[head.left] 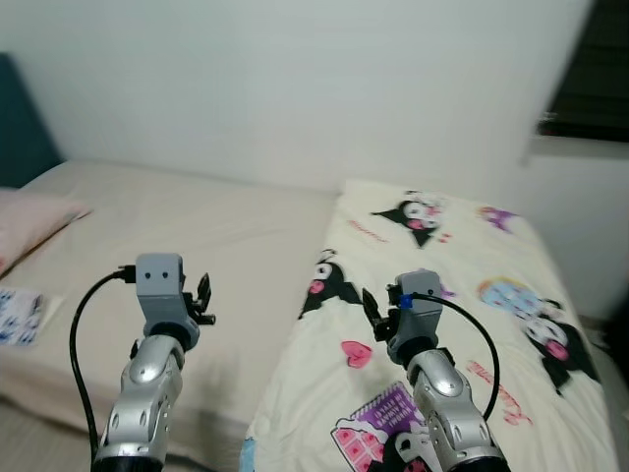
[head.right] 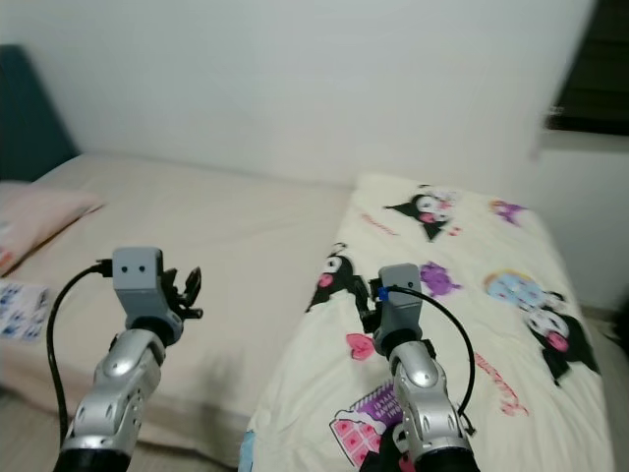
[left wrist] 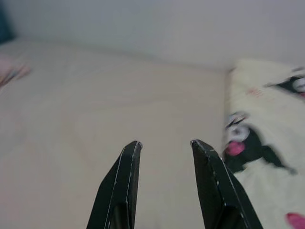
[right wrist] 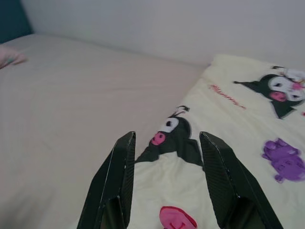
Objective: Clean up the room
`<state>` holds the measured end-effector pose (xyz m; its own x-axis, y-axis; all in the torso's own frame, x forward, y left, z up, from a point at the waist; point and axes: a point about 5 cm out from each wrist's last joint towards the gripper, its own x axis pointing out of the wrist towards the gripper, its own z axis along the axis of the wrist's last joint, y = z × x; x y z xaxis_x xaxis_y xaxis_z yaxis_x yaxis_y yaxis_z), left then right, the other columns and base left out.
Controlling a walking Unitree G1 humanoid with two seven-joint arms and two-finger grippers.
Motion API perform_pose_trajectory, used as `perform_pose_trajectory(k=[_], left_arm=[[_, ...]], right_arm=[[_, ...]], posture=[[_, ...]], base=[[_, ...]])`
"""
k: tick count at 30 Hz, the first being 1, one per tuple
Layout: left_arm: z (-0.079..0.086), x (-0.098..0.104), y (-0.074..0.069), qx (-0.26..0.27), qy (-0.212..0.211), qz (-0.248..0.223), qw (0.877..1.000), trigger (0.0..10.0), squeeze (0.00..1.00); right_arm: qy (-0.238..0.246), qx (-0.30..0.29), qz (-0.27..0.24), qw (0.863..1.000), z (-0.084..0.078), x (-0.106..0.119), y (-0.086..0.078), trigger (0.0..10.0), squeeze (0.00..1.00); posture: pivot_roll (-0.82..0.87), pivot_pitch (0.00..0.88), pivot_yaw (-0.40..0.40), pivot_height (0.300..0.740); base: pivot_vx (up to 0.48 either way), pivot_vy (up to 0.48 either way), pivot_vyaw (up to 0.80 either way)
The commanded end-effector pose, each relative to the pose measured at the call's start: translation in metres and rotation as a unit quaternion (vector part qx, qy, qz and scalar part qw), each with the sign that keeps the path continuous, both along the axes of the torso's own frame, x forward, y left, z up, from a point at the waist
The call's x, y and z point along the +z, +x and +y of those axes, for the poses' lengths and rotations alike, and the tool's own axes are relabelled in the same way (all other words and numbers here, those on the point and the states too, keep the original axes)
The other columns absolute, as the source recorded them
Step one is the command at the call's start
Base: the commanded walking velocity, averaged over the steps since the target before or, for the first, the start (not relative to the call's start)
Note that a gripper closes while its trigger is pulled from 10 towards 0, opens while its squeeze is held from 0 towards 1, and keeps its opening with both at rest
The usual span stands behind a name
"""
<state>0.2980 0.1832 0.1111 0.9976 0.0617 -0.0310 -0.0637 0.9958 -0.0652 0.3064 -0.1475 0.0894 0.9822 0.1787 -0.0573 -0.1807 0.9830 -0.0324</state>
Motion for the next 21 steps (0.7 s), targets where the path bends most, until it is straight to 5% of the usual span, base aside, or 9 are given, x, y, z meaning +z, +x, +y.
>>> perform_pose_trajectory(k=[1, 15, 21], left_arm=[[-0.004, -0.002, -0.001, -0.002, -0.003, 0.009, 1.0, 10.0, 0.0], [-0.002, 0.003, -0.003, -0.006, -0.002, 0.002, 1.0, 10.0, 0.0], [-0.001, 0.004, -0.004, -0.011, 0.007, 0.002, 1.0, 10.0, 0.0]], right_arm=[[-0.004, 0.005, 0.007, 1.0, 0.002, -0.002, 0.0, 10.0, 0.0], [-0.006, 0.05, 0.012, 0.999, 0.012, -0.004, 0.002, 10.0, 0.0], [-0.001, 0.05, 0.014, 0.999, 0.013, -0.007, 0.001, 10.0, 0.0]], posture=[[0.09, 0.0, -0.036, 0.74], [0.1, 0.0, -0.041, 0.74], [0.1, 0.0, -0.04, 0.74]], base=[[0.0, 0.0, 0.8], [0.0, 0.0, 0.0], [0.0, 0.472, 0.0]])
